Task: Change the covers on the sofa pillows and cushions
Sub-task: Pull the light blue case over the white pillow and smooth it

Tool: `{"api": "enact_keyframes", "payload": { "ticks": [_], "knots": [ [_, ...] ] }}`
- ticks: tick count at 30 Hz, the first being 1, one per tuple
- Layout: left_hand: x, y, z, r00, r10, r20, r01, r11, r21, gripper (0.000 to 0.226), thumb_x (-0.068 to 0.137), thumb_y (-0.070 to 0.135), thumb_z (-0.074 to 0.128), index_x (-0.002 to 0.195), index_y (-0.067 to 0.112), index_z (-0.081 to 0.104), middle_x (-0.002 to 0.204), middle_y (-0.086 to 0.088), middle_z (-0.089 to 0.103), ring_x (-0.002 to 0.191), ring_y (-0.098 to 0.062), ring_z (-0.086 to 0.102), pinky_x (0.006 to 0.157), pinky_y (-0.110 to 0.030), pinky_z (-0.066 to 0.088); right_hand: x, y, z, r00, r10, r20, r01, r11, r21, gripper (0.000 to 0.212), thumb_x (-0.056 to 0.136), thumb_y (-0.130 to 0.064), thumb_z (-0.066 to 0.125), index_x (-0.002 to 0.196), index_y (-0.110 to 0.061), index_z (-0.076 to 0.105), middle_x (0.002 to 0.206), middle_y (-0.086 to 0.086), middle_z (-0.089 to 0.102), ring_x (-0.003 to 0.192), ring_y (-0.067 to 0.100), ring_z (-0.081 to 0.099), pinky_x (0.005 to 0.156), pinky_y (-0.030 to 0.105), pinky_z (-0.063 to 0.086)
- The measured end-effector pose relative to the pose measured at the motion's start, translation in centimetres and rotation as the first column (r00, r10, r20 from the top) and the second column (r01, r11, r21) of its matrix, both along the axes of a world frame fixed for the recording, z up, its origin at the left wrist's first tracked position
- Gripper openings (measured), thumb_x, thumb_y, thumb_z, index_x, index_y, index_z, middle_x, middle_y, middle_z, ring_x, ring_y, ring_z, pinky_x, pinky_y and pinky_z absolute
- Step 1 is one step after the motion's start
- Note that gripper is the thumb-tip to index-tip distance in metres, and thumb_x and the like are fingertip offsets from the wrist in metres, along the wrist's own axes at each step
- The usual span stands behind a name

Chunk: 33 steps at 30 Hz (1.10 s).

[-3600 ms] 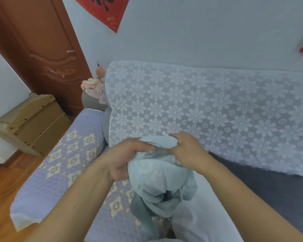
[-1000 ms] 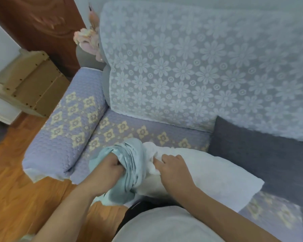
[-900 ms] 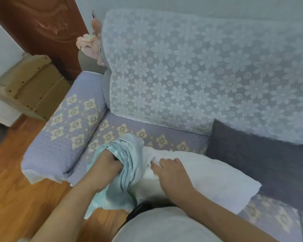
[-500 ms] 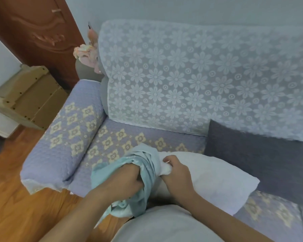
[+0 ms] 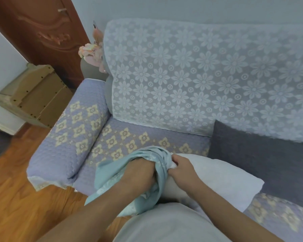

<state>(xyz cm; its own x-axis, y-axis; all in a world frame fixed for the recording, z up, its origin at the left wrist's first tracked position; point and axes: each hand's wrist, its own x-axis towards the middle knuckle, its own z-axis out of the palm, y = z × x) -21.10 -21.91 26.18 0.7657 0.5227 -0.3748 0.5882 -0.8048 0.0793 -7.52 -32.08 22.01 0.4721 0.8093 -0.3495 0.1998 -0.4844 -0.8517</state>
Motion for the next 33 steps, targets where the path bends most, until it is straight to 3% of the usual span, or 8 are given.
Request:
{"api": "enact_keyframes", "payload": {
  "ticks": [5, 9, 13, 17, 19, 24, 29, 33],
  "knots": [
    [0.7, 0.3, 0.0, 0.978, 0.084, 0.189, -0.059, 0.989, -0.133, 0.031, 0.100, 0.015, 0.052, 0.129, 0.019, 0.061, 0.131, 0.001, 0.063, 0.118, -0.019, 0.059, 0.091, -0.023, 0.040, 2.6, 0.2, 3.0, 0.849, 0.005, -0.528, -0.040, 0.998, -0.054, 0.028, 0.098, -0.038, 0.059, 0.116, -0.021, 0.072, 0.115, -0.006, 0.073, 0.114, 0.011, 0.064, 0.103, 0.032, 0.046],
    [1.4, -1.1, -0.4, 0.984, 0.007, 0.177, 0.000, 0.999, -0.038, 0.031, 0.098, 0.020, 0.053, 0.128, 0.019, 0.060, 0.127, 0.000, 0.064, 0.117, -0.021, 0.060, 0.097, -0.032, 0.043, 3.4, 3.0, 4.2, 0.976, 0.115, -0.184, -0.155, 0.964, -0.219, 0.028, 0.095, -0.040, 0.065, 0.083, -0.015, 0.062, 0.078, -0.003, 0.058, 0.075, 0.013, 0.050, 0.068, 0.028, 0.038],
    [0.9, -0.7, -0.6, 0.924, 0.087, 0.373, -0.087, 0.996, -0.016, 0.026, 0.081, 0.015, 0.059, 0.103, 0.017, 0.073, 0.101, -0.003, 0.070, 0.093, -0.029, 0.068, 0.078, -0.037, 0.051, 4.8, 4.2, 3.0, 0.982, -0.185, -0.047, 0.172, 0.964, -0.201, 0.027, 0.100, -0.023, 0.057, 0.076, -0.014, 0.050, 0.076, 0.006, 0.053, 0.068, 0.019, 0.050, 0.059, 0.030, 0.045],
    [0.2, -2.0, -1.6, 0.829, 0.137, 0.543, -0.150, 0.988, -0.021, 0.029, 0.065, 0.026, 0.040, 0.077, 0.019, 0.065, 0.078, 0.002, 0.060, 0.066, -0.025, 0.057, 0.053, -0.031, 0.042, 6.0, 1.6, 1.1, 0.548, -0.617, -0.566, 0.469, 0.786, -0.403, 0.010, 0.103, -0.005, 0.051, 0.097, -0.002, 0.059, 0.089, 0.016, 0.066, 0.076, 0.023, 0.062, 0.062, 0.030, 0.055],
    [0.1, -2.2, -1.9, 0.788, 0.156, 0.595, -0.146, 0.987, -0.065, 0.020, 0.066, 0.015, 0.053, 0.080, 0.018, 0.066, 0.079, 0.003, 0.058, 0.068, -0.023, 0.056, 0.054, -0.032, 0.041, 6.6, 0.3, 0.5, 0.496, -0.604, -0.624, 0.377, 0.797, -0.471, 0.012, 0.103, -0.005, 0.051, 0.104, -0.001, 0.062, 0.092, 0.014, 0.068, 0.081, 0.022, 0.064, 0.072, 0.032, 0.054],
    [-0.5, -1.8, -2.6, 0.725, 0.116, 0.679, -0.059, 0.993, -0.106, 0.011, 0.074, 0.008, 0.061, 0.071, 0.017, 0.055, 0.074, 0.005, 0.051, 0.068, -0.019, 0.048, 0.054, -0.037, 0.039, 6.3, -0.6, 2.5, 0.941, -0.338, 0.018, 0.329, 0.901, -0.281, 0.019, 0.099, -0.026, 0.058, 0.085, -0.013, 0.054, 0.080, 0.006, 0.063, 0.073, 0.023, 0.062, 0.078, 0.049, 0.058],
    [0.1, -2.5, -2.1, 0.726, -0.077, 0.684, 0.102, 0.995, 0.004, 0.007, 0.072, 0.012, 0.056, 0.073, 0.018, 0.054, 0.074, 0.000, 0.052, 0.066, -0.022, 0.045, 0.053, -0.036, 0.035, 3.2, 1.1, 6.6, 0.923, 0.273, 0.271, -0.219, 0.952, -0.215, 0.030, 0.095, -0.054, 0.054, 0.105, -0.027, 0.063, 0.100, -0.007, 0.058, 0.089, 0.011, 0.055, 0.077, 0.032, 0.044],
    [-0.3, -2.4, -2.2, 0.734, -0.115, 0.669, 0.076, 0.993, 0.087, 0.033, 0.056, -0.004, 0.069, 0.068, 0.018, 0.047, 0.071, -0.001, 0.046, 0.065, -0.023, 0.041, 0.053, -0.041, 0.034, 5.4, 1.3, 3.1, 0.836, 0.180, 0.518, 0.060, 0.909, -0.413, 0.025, 0.103, -0.025, 0.045, 0.084, -0.015, 0.057, 0.095, 0.008, 0.065, 0.089, 0.027, 0.058, 0.070, 0.032, 0.038]
  ]
}}
